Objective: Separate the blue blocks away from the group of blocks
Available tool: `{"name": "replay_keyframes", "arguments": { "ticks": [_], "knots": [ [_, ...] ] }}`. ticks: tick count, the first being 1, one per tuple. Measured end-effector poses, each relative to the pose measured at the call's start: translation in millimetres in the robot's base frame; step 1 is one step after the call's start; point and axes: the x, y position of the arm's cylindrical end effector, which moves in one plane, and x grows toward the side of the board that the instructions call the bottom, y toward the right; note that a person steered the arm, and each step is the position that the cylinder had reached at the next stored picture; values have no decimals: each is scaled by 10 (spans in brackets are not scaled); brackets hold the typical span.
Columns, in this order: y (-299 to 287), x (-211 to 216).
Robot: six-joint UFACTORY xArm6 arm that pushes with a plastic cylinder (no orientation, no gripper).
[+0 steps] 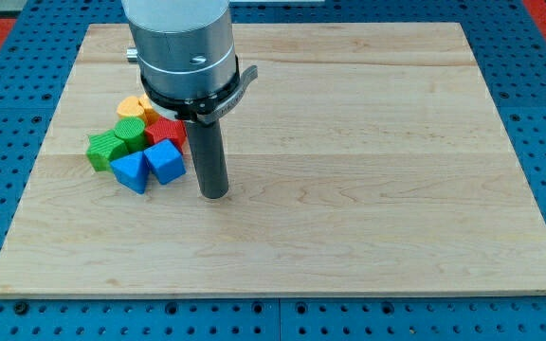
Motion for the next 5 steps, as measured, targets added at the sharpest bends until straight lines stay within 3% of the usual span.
{"name": "replay_keyframes", "arguments": {
  "ticks": [3,4,5],
  "knots": [
    [148,100],
    [192,610],
    [-800,985]
  ]
}}
